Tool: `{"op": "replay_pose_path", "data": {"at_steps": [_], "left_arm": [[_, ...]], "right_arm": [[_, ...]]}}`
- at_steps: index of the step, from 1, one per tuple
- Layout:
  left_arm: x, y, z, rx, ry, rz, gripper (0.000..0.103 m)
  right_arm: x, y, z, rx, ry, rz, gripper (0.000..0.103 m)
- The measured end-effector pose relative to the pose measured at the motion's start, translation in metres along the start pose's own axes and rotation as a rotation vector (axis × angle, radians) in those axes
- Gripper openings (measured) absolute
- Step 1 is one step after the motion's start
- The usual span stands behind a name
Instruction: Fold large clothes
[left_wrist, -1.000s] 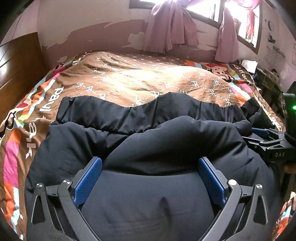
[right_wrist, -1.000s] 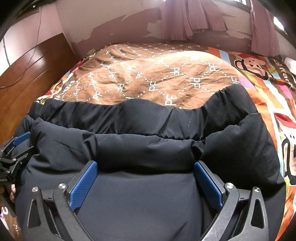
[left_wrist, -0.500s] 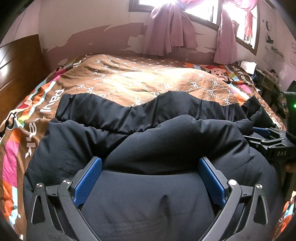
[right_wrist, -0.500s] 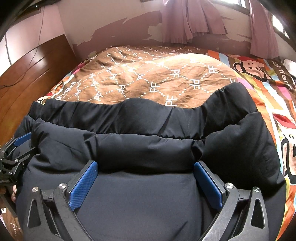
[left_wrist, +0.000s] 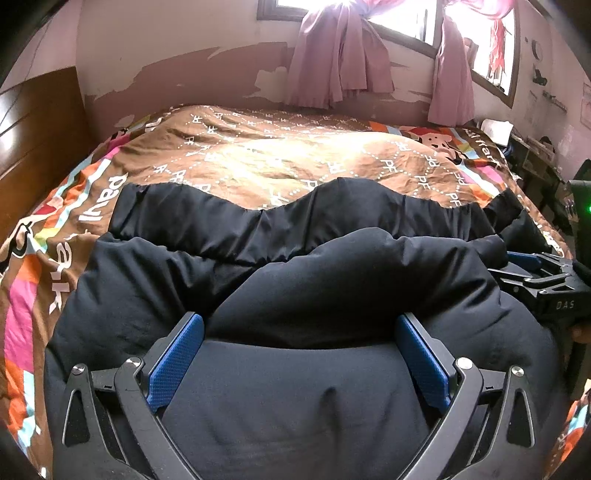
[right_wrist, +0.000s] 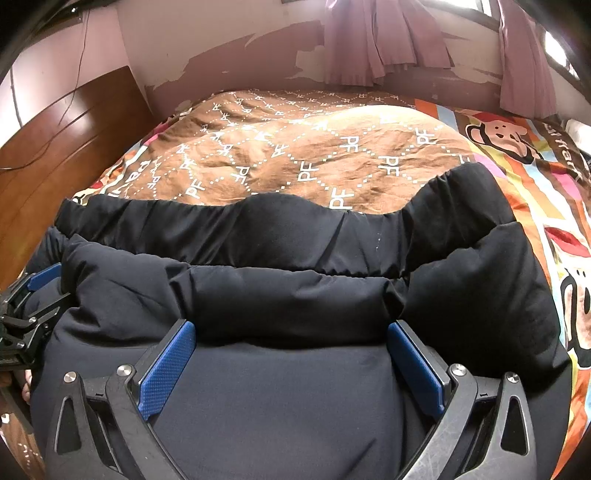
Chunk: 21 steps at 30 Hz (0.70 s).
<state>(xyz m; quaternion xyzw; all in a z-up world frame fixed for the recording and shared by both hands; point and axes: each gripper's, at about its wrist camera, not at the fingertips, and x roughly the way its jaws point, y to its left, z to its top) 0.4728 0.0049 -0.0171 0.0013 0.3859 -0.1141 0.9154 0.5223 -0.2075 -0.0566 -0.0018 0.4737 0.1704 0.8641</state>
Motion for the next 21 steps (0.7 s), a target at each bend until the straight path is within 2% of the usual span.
{"op": "replay_pose_path", "data": {"at_steps": [4,8,11,15,18,19,21], "left_arm": [[-0.015,0.020,0.001,-0.069,-0.047,-0.138,0.101],[-0.035,0.047,0.006,-0.170,-0.086,-0.178,0.101],[-0.053,0.069,0.011,-0.201,-0.100,-0.169,0.101],[-0.067,0.097,0.011,-0.221,-0.080,-0.157,0.101],[-0.073,0.113,0.001,-0.219,-0.040,-0.127,0.101],[-0.072,0.121,-0.001,-0.217,-0.015,-0.093,0.101],[-0.071,0.128,-0.010,-0.220,0.017,-0.063,0.101]], "right_arm": [[-0.006,-0.003,-0.002,0.016,-0.017,0.028,0.103],[-0.019,-0.005,-0.003,0.010,-0.041,0.042,0.103],[-0.036,-0.015,-0.003,0.024,-0.074,0.032,0.103],[-0.065,-0.039,-0.007,0.056,-0.127,0.019,0.103],[-0.082,-0.061,-0.013,0.066,-0.148,-0.018,0.103],[-0.087,-0.068,-0.015,0.077,-0.150,-0.027,0.103],[-0.095,-0.086,-0.021,0.114,-0.148,-0.012,0.103]]}}
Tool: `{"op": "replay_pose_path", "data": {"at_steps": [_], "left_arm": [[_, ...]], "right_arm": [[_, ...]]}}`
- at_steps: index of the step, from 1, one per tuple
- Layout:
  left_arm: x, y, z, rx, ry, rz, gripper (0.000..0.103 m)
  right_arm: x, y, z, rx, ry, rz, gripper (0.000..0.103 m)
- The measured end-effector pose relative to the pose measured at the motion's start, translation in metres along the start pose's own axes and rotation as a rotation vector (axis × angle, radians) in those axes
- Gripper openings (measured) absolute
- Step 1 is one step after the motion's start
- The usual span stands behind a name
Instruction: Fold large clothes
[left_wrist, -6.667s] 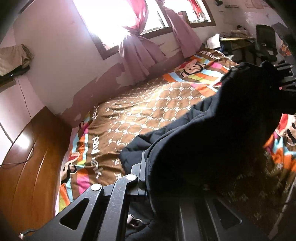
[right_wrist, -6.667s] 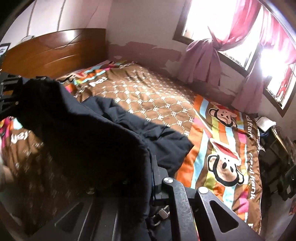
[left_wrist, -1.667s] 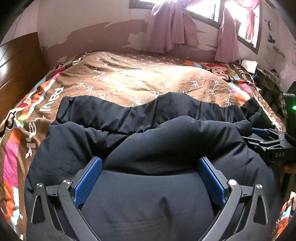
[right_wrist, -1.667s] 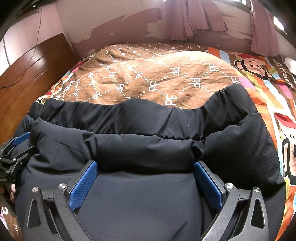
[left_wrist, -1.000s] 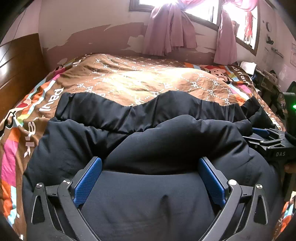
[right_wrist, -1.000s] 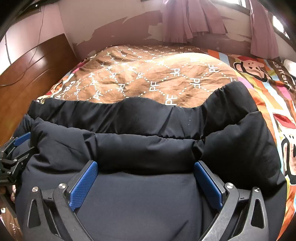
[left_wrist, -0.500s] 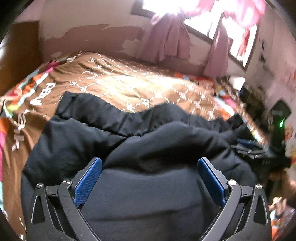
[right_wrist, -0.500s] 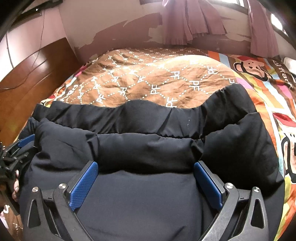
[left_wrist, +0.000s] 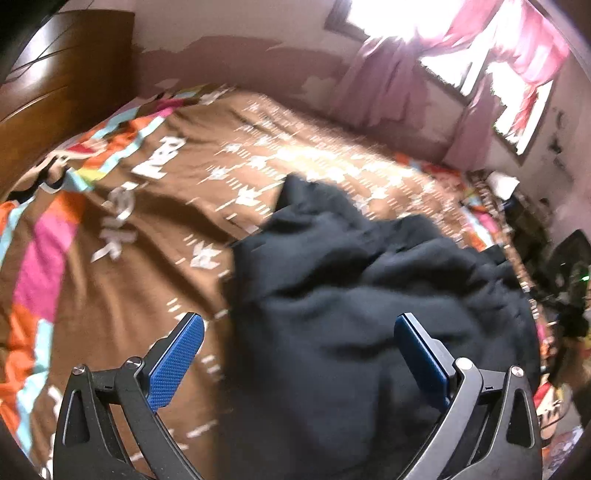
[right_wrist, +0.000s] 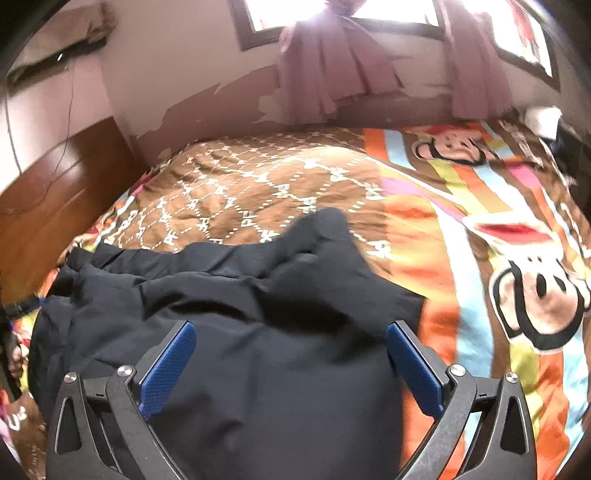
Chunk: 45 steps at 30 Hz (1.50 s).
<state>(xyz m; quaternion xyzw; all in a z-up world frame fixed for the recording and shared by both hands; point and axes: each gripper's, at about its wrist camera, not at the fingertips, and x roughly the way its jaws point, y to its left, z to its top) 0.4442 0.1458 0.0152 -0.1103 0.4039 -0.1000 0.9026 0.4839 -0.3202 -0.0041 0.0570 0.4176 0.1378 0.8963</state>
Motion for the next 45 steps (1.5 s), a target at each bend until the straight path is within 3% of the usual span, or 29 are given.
{"op": "replay_pose_path", "data": {"at_steps": [2,8,16,20,29,39,40,41,42,44,45], "left_arm": [[0.002,0.014,-0.005,-0.032,0.032,0.004,0.101],[0.009,0.046,-0.019,-0.169,0.111,-0.106,0.101],[0.019,0.058,-0.023,-0.228,0.154,-0.204,0.101],[0.023,0.064,-0.024,-0.241,0.152,-0.256,0.101],[0.035,0.074,-0.024,-0.242,0.201,-0.390,0.101],[0.035,0.070,-0.021,-0.221,0.243,-0.341,0.100],[0.034,0.067,-0.022,-0.208,0.233,-0.340,0.092],[0.032,0.060,-0.024,-0.200,0.220,-0.349,0.072],[0.031,0.057,-0.027,-0.201,0.209,-0.370,0.064],[0.028,0.053,-0.030,-0.218,0.198,-0.344,0.058],[0.027,0.052,-0.030,-0.221,0.196,-0.328,0.056]], "right_arm": [[-0.006,-0.021,-0.002,0.057,0.016,0.020,0.103],[-0.002,-0.069,-0.018,0.207,0.113,0.095,0.103],[0.018,-0.083,-0.038,0.234,0.199,0.105,0.103],[0.041,-0.093,-0.047,0.330,0.281,0.265,0.103],[0.045,-0.091,-0.060,0.394,0.315,0.455,0.103],[0.046,-0.075,-0.061,0.376,0.320,0.389,0.103],[0.046,-0.071,-0.061,0.372,0.317,0.376,0.103],[0.045,-0.068,-0.061,0.365,0.314,0.360,0.103],[0.043,-0.065,-0.063,0.360,0.313,0.351,0.103],[0.042,-0.060,-0.063,0.354,0.314,0.334,0.101],[0.041,-0.059,-0.063,0.357,0.310,0.329,0.095]]}}
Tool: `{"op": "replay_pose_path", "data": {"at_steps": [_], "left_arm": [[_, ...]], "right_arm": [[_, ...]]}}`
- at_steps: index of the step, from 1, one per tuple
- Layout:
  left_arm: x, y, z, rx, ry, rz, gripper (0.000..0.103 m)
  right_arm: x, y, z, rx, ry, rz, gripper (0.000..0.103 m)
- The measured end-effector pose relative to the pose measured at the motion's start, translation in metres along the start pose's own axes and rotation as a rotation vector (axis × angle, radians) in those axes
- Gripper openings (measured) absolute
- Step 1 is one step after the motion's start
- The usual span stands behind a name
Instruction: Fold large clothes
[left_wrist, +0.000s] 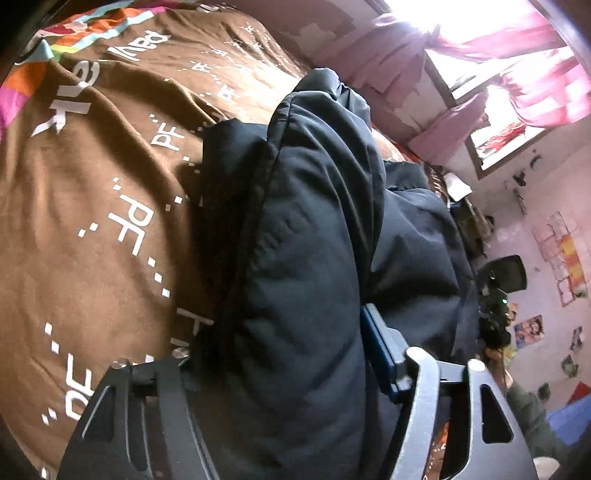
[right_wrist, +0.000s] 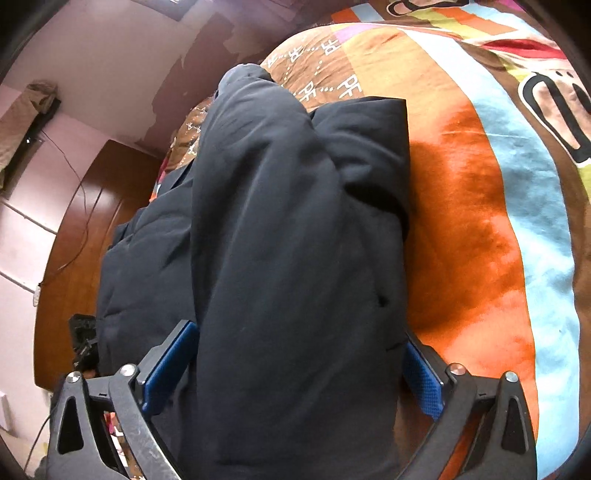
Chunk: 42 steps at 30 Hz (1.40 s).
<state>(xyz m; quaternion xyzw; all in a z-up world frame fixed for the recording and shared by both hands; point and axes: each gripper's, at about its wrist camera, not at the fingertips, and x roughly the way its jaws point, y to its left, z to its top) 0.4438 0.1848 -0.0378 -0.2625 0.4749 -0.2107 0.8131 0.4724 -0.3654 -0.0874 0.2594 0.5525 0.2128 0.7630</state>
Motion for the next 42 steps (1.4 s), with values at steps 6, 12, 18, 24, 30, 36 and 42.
{"op": "replay_pose_path", "data": {"at_steps": [6,12,18,24,30,36,42], "left_arm": [[-0.009,-0.015,-0.004,-0.015,-0.042,0.068,0.035],[-0.023,-0.063,-0.022,0.113,-0.190,0.115,0.023],[-0.011,-0.119,-0.017,0.198,-0.220,0.094,0.021],[0.010,-0.150,0.011,0.225,-0.243,0.024,0.021],[0.056,-0.190,0.049,0.278,-0.271,0.037,0.021],[0.111,-0.193,0.053,0.290,-0.217,0.146,0.022],[0.113,-0.165,0.050,0.253,-0.181,0.191,0.030]], "right_arm": [[-0.005,0.019,-0.005,0.000,-0.010,0.010,0.059],[-0.019,0.050,-0.008,-0.076,-0.079,-0.028,0.027],[-0.050,0.086,-0.007,-0.240,-0.168,-0.054,0.020],[-0.100,0.103,0.009,-0.345,-0.301,-0.110,0.020],[-0.127,0.080,0.043,-0.271,-0.426,-0.167,0.020],[-0.097,0.033,0.059,-0.121,-0.401,-0.281,0.020],[-0.099,0.013,0.051,-0.068,-0.400,-0.293,0.030]]}}
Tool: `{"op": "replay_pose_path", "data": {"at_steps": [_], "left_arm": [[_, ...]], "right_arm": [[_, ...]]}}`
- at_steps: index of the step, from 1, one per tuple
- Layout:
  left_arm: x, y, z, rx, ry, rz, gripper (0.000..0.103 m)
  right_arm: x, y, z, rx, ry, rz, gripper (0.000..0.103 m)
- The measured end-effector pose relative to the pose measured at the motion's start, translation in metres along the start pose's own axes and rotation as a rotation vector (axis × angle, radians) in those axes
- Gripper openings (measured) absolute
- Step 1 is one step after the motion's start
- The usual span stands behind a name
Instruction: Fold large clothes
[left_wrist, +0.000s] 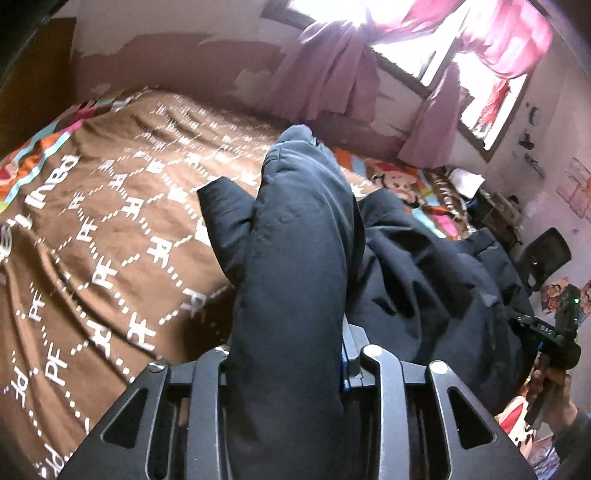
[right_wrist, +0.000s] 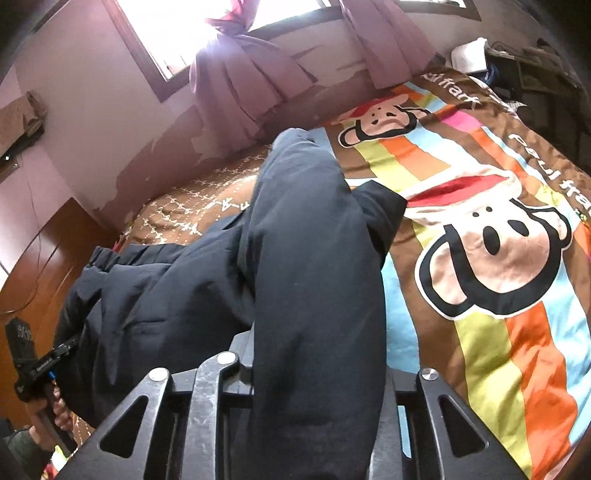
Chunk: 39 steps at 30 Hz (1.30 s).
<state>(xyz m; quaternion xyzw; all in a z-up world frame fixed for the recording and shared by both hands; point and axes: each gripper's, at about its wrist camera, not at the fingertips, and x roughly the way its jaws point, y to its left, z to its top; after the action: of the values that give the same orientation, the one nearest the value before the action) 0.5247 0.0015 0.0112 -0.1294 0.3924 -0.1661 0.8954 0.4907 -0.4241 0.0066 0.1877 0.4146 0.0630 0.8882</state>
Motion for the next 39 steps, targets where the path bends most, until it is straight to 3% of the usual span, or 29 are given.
{"op": "replay_pose_path", "data": {"at_steps": [1,8,12,16,19,25,33,39], "left_arm": [[0.001,0.001,-0.002,-0.003,0.014,0.022,0.032],[0.009,0.011,-0.011,-0.053,0.051,0.071,0.050],[0.012,0.014,-0.011,-0.090,0.054,0.118,0.061],[0.008,0.010,-0.016,-0.086,0.014,0.227,0.092],[-0.001,0.000,-0.021,-0.044,-0.069,0.281,0.095],[-0.022,-0.031,-0.029,0.040,-0.170,0.287,0.101],[-0.054,-0.074,-0.040,0.109,-0.268,0.232,0.101],[-0.079,-0.090,-0.053,0.136,-0.331,0.186,0.101]], "right_arm": [[-0.002,0.000,-0.001,0.004,0.003,-0.005,0.031],[0.001,-0.003,-0.009,0.023,0.006,-0.090,0.066],[-0.001,0.003,-0.014,-0.010,-0.002,-0.139,0.077],[-0.006,0.010,-0.021,-0.036,-0.026,-0.217,0.077],[-0.011,0.018,-0.027,-0.072,-0.057,-0.269,0.080],[-0.030,0.034,-0.036,-0.125,-0.164,-0.293,0.092],[-0.061,0.062,-0.047,-0.198,-0.292,-0.223,0.098],[-0.079,0.076,-0.060,-0.185,-0.300,-0.151,0.102]]}}
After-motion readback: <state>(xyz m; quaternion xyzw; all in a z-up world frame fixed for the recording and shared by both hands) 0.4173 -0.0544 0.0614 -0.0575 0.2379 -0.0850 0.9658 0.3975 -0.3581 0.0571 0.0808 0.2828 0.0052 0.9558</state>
